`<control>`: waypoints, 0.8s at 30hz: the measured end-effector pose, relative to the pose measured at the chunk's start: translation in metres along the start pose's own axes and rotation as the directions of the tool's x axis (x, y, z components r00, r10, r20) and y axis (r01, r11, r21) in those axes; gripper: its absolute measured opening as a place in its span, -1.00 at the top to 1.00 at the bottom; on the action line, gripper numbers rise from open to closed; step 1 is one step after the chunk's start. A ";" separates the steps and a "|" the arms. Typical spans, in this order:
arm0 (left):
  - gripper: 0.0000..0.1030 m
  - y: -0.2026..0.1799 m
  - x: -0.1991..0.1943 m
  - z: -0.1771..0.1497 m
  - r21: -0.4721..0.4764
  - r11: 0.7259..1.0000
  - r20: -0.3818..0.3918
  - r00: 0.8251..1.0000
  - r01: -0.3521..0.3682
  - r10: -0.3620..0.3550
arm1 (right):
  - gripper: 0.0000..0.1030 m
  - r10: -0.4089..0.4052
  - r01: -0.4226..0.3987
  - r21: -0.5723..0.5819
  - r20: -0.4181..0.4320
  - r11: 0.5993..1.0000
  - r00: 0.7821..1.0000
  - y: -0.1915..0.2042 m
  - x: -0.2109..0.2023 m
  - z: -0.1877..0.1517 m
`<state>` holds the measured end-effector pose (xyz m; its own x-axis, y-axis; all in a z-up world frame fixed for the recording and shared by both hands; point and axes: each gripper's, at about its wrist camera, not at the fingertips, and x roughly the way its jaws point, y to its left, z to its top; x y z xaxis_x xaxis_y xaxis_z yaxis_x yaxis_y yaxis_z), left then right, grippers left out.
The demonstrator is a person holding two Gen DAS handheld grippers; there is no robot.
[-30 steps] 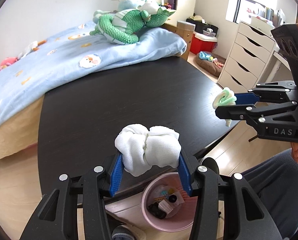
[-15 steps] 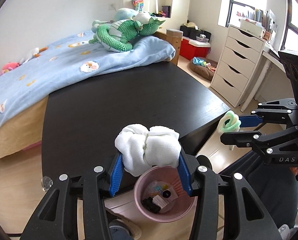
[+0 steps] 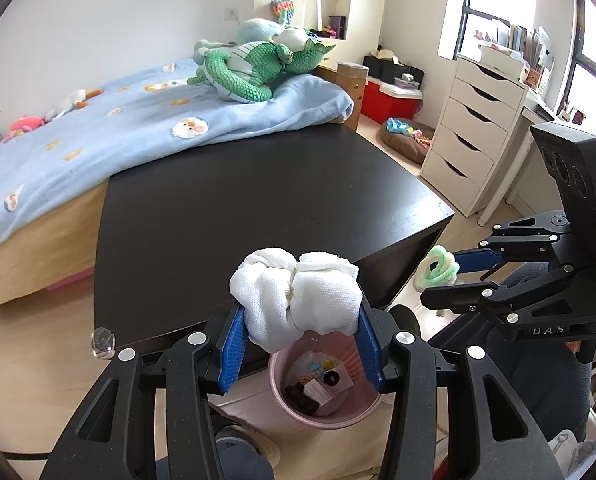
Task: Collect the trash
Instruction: 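Open the right tool to drop the green item into the wastebasket, then open the left tool to drop the sock bundle into the wastebasket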
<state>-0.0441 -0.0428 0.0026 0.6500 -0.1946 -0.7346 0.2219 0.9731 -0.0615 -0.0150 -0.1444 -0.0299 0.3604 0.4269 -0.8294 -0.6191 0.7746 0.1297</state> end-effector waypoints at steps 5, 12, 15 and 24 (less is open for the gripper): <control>0.09 0.000 0.000 0.000 -0.003 1.000 0.002 1.000 0.002 -0.002 | -0.57 -0.009 0.009 0.021 0.015 1.000 1.000 -0.003 -0.001 0.000; 0.08 -0.002 0.002 -0.003 -0.006 1.000 -0.001 1.000 0.020 -0.020 | -0.88 -0.045 0.043 0.058 0.040 0.997 0.998 -0.012 -0.011 -0.002; 0.08 -0.002 0.001 -0.003 -0.007 1.000 -0.001 1.000 0.030 -0.030 | -0.89 -0.071 0.067 0.071 0.052 0.995 0.996 -0.016 -0.015 -0.001; 0.08 -0.012 0.003 -0.001 0.015 0.998 -0.008 0.998 0.057 -0.057 | -0.91 -0.120 0.111 0.116 0.076 0.987 0.990 -0.028 -0.029 -0.002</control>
<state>-0.0456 -0.0547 0.0008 0.6306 -0.2486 -0.7352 0.2691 0.9586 -0.0933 -0.0091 -0.1795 -0.0101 0.4844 0.3651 -0.7950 -0.4900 0.8660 0.0991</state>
